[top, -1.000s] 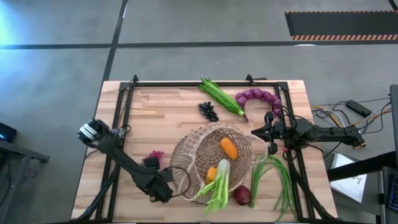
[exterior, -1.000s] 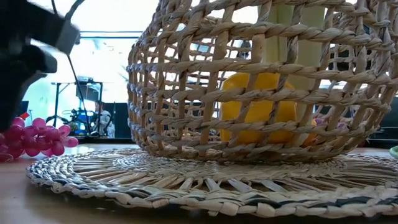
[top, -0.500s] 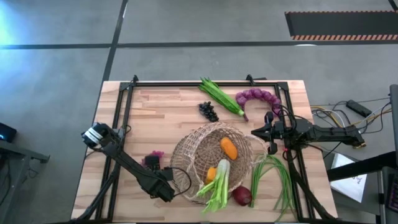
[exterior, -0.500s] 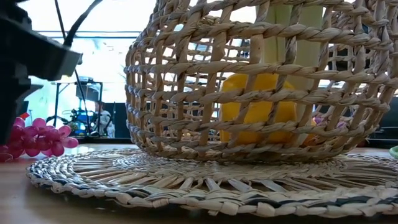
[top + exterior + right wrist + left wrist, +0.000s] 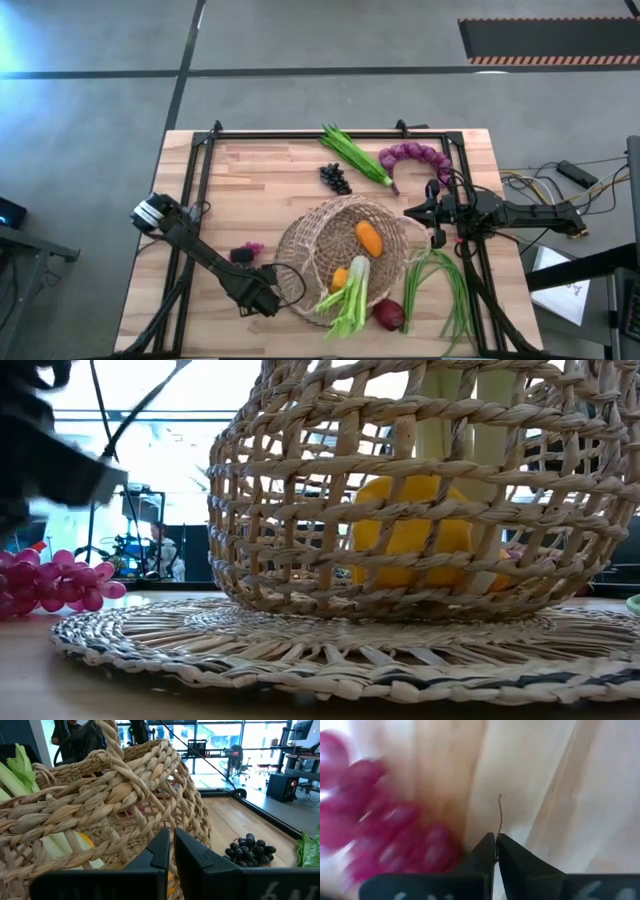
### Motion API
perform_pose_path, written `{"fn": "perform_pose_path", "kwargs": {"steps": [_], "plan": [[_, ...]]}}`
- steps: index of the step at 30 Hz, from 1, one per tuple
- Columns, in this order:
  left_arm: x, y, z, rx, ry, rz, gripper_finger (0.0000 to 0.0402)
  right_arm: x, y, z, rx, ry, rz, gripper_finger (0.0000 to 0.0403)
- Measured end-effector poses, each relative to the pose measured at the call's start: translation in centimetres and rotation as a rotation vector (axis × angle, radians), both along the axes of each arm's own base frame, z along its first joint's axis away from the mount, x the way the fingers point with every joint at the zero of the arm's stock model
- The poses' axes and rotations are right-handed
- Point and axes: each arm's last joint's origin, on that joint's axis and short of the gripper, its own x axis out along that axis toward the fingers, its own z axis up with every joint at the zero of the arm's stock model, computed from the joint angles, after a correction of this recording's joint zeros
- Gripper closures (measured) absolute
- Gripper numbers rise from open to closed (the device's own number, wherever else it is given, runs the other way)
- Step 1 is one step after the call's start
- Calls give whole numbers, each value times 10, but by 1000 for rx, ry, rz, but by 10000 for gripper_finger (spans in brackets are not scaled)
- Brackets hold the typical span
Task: Build produce basket
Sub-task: Put the red grapes into the basket
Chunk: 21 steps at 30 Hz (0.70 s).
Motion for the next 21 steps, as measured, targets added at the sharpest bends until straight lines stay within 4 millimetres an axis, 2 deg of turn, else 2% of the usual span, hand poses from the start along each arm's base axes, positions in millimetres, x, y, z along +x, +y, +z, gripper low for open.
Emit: {"fn": "perform_pose_path", "kwargs": {"steps": [5, 9, 15, 21], "plan": [[-16, 15, 46, 26, -34, 85, 400, 0, 0, 0, 0, 1, 0, 385], [-34, 31, 92, 40, -155, 165, 401, 0, 0, 0, -1, 1, 0, 385], [-60, 58, 150, 65, -496, 258, 401, 0, 0, 0, 2, 1, 0, 385], [-72, 76, 202, 159, -849, 307, 401, 0, 0, 0, 0, 1, 0, 385]]}}
